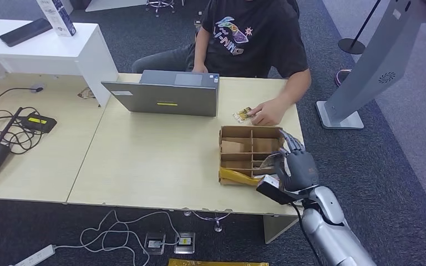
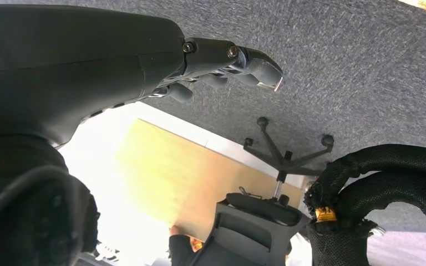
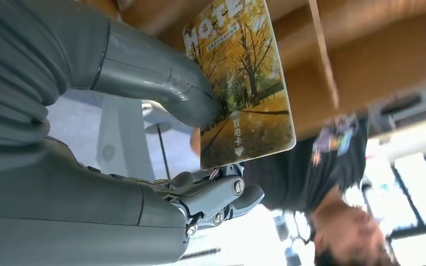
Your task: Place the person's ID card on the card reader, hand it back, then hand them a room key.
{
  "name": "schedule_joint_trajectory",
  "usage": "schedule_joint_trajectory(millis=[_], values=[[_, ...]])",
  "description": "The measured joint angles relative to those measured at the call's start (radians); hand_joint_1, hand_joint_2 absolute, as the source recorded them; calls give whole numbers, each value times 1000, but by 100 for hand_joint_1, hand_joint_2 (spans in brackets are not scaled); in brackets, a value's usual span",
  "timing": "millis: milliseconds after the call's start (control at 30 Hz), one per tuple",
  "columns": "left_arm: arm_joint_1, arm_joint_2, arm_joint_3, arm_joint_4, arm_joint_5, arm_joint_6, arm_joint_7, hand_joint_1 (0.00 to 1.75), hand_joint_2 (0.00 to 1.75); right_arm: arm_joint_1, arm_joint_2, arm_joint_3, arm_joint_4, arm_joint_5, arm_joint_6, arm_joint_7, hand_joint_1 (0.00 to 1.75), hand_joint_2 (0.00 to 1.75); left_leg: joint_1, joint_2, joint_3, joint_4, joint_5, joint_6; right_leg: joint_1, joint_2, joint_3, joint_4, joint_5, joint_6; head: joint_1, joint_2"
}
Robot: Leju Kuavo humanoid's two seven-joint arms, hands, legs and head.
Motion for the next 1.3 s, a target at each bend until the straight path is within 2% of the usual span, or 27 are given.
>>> schedule_joint_trajectory(millis=[200, 700, 933, 1200, 1233, 1300], values=[[0, -2, 0, 0, 6, 0, 0, 0, 0, -88, -23, -66, -58, -15, 30, 11, 175, 175, 0, 0, 0, 1, 0, 0, 0, 0, 0, 0, 0, 0, 0, 0], [0, -7, 0, 0, 5, 0, 16, 0, 0, -144, -20, -93, -96, 36, 68, -8, 175, 175, 0, 0, -1, 1, 0, 0, 0, 0, 0, 0, 0, 0, 0, 0], [0, -8, -1, 0, 3, 0, 16, 0, 0, -235, 13, -87, 40, 48, 42, -73, 175, 175, 0, 0, -1, 1, 0, 0, 0, 0, 0, 0, 0, 0, 0, 0], [0, -10, -4, 0, 6, 0, 16, 0, 0, -322, 51, -76, 220, 46, 8, -99, 171, 175, 0, -1, -1, 1, 0, 0, 0, -1, 0, 0, 0, 0, 0, 0], [0, -11, -5, 0, 6, 0, 16, 0, 0, -328, 54, -76, 237, 45, 2, -100, 138, 175, 0, -1, -1, 1, 0, 0, 0, -1, 0, 0, 0, 0, 0, 0], [0, -11, -5, 0, 6, 0, 16, 0, 0, -339, 59, -76, 268, 43, -6, -102, 55, 175, 0, -1, -1, 1, 0, 0, 0, -1, 0, 0, 0, 0, 0, 0]])
